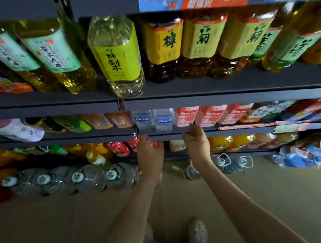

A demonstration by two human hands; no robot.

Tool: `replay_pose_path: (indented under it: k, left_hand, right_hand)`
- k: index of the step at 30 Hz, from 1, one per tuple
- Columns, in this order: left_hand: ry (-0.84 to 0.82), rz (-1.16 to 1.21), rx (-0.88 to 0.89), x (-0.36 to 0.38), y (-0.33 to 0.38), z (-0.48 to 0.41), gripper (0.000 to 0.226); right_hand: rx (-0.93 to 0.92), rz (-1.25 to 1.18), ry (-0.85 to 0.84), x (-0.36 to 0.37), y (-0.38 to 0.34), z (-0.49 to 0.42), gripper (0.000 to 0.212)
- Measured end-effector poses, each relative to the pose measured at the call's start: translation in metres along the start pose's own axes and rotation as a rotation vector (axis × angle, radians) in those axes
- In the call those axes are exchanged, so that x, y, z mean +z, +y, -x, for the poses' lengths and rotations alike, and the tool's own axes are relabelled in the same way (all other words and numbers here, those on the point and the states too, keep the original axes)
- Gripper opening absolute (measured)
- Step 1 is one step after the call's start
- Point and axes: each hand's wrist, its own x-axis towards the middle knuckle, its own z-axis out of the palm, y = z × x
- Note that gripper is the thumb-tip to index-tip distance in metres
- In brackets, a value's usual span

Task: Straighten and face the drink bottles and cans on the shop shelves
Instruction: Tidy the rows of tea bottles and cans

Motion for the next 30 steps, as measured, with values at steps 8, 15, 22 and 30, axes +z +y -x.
replay_pose_path:
  k: [8,15,22,30]
  left_hand:
    - [0.139,0.052,0.231,0.025,-0.038,-0.036,0.052]
    - [0.478,0.084,0.523,0.064,-0.076,-0.108,0.071]
    - [0.57,0.254,0.705,0.096,-0.097,-0.15,0.083]
    - [0.601,0.172,0.766,0.096,-0.107,-0.163,0.091]
  right_hand:
    - [-0.239,-0.009,0.143,0.08,0.01,-0.03,0.08]
    - [-0.562,0.102,0.544,0.141,0.036,-0.082,0.094]
    - [-0.746,0.081,0.808,0.159,0.056,-0.113,0.082]
    - [-0.804,0.107,0.91,0.163,0.062,-0.125,0.072]
